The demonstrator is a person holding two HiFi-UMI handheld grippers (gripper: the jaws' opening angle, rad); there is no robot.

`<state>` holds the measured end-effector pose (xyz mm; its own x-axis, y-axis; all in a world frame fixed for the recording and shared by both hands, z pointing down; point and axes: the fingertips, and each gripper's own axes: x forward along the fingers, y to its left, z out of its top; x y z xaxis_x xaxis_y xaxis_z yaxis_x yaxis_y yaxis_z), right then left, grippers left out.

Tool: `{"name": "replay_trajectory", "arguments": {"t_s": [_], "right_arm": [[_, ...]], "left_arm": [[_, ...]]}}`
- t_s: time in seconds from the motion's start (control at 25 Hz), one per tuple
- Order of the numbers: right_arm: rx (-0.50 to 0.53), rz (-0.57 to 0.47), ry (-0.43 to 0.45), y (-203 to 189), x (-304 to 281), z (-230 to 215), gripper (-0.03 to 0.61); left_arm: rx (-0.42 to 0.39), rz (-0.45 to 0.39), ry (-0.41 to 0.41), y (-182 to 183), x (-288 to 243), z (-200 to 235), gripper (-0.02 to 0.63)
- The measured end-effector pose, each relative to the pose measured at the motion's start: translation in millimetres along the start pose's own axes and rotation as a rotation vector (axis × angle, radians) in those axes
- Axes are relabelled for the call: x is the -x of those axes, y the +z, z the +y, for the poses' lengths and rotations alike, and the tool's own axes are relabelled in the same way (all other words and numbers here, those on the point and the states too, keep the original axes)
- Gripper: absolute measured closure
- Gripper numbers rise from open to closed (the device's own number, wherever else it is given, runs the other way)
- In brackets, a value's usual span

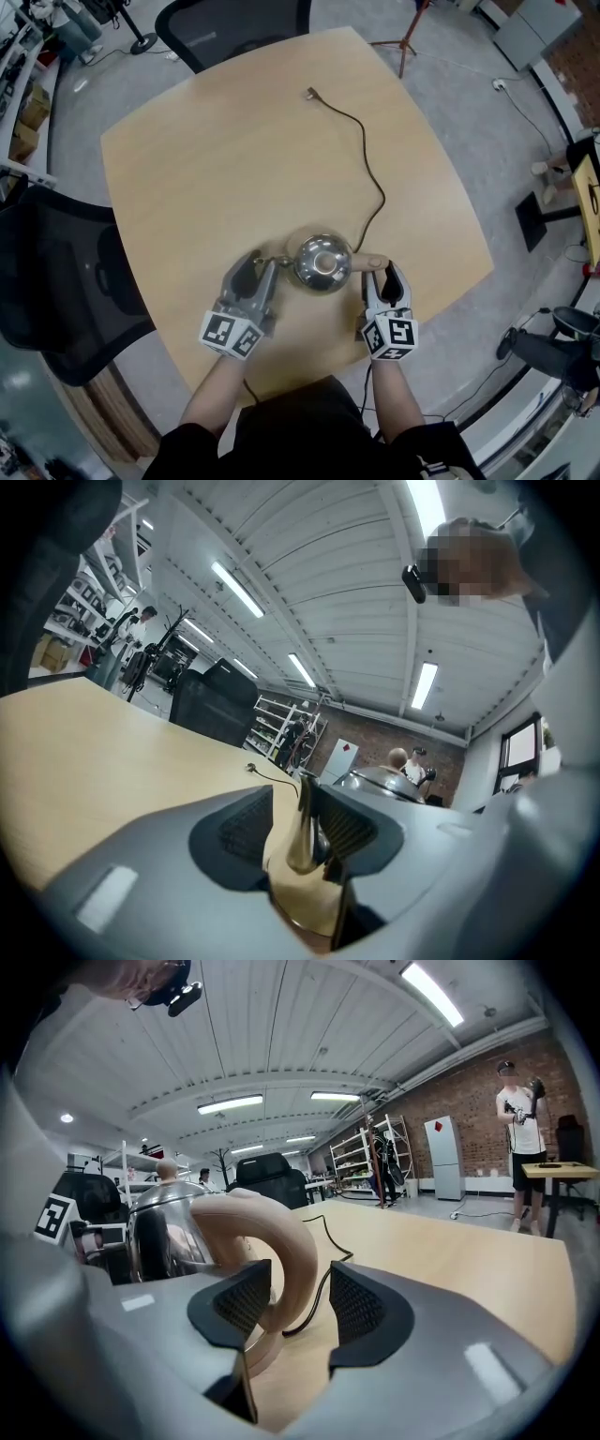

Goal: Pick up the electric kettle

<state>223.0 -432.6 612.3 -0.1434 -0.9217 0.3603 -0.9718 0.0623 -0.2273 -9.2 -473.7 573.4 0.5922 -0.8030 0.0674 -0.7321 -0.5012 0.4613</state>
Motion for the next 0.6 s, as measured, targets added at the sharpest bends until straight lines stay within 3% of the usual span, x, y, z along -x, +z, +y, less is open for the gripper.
{"name": "replay_trajectory", "arguments": {"t_s": [0.6], "right_arm": [[0.001, 0.009, 0.008, -3.8, -16.1, 7.9, 0.413]], "left_arm": [[0.112, -0.044, 0.042, -1.3, -25.5, 4.4, 0.477]]}}
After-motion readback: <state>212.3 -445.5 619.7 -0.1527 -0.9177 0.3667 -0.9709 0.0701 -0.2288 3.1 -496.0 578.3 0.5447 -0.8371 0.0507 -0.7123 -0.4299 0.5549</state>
